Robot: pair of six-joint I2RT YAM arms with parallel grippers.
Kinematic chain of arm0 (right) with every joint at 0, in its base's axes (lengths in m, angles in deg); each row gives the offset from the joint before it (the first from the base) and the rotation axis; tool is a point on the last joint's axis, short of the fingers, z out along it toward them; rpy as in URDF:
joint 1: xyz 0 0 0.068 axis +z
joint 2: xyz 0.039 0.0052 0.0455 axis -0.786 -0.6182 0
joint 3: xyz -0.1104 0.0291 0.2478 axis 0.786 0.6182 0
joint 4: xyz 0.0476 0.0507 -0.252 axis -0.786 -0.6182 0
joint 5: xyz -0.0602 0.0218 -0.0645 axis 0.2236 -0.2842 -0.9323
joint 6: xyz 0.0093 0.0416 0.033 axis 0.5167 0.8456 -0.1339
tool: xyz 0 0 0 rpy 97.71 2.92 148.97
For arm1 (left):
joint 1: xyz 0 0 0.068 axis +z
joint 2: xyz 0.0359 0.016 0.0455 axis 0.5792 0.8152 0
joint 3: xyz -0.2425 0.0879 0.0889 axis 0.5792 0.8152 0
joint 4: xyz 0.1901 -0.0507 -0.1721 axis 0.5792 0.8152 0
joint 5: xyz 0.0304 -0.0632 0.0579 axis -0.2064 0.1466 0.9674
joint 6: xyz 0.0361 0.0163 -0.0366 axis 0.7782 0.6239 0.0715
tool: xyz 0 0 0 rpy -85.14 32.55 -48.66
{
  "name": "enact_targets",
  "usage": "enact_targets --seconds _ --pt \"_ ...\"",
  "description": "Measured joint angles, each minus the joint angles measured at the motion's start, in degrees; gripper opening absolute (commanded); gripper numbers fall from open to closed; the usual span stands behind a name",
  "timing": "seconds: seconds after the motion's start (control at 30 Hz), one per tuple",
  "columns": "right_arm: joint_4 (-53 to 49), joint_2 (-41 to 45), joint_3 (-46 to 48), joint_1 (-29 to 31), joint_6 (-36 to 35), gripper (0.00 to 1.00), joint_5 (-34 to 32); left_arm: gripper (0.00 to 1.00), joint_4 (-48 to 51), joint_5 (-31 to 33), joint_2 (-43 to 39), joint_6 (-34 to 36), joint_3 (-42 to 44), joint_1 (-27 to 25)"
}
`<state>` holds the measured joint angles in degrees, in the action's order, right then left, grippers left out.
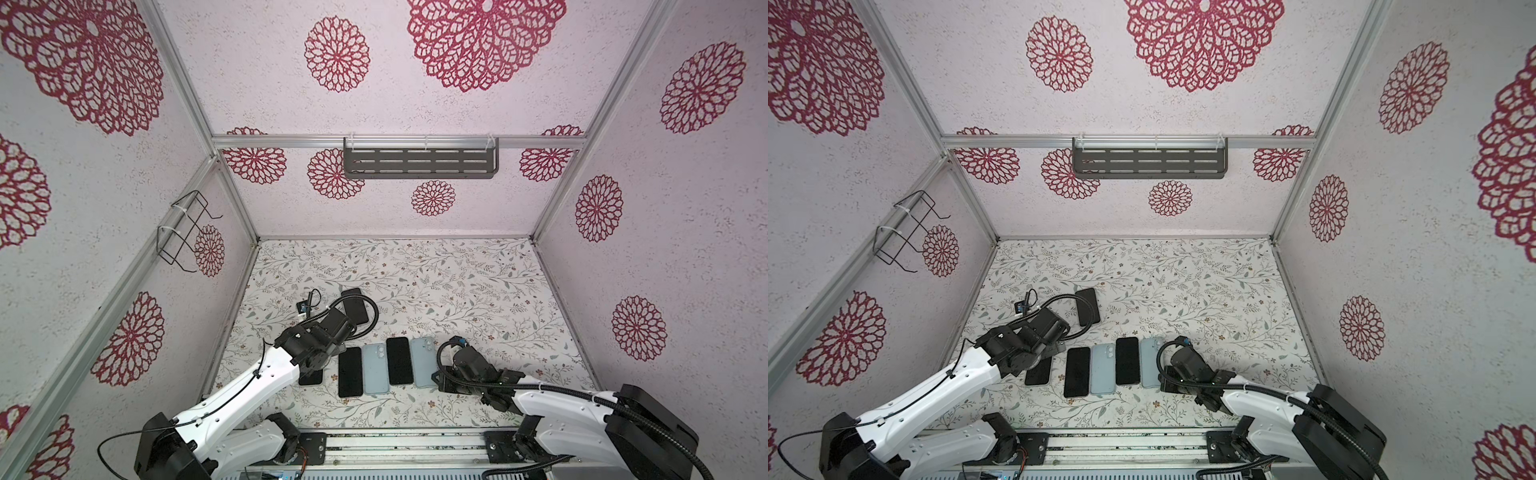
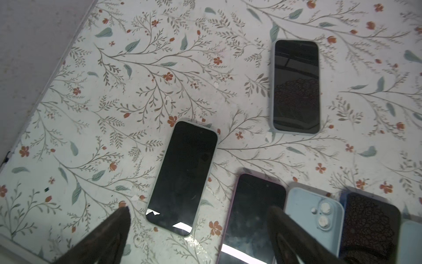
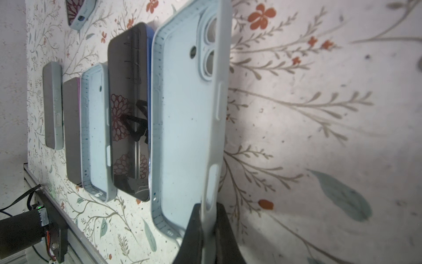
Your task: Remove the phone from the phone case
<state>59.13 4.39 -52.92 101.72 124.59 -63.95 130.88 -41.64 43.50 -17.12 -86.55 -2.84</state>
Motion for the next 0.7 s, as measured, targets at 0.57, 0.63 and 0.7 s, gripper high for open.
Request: enact_targets --seconds 0.57,0.63,0.7 --pt "5.55 -4.61 -0.76 -0.61 -2.27 0.08 2.58 0.97 4.90 0.13 5.92 -2.69 1.62 4.66" --pt "6.27 -5.03 -0.74 -0.31 -2.14 0.09 2.56 0.97 4.98 0.02 7.89 -2.71 1.70 4.81" --pt "6.62 -5.22 -0.74 -0.09 -1.86 0.15 2.56 0.97 4.83 -0.11 9.60 -2.67 1.73 4.85"
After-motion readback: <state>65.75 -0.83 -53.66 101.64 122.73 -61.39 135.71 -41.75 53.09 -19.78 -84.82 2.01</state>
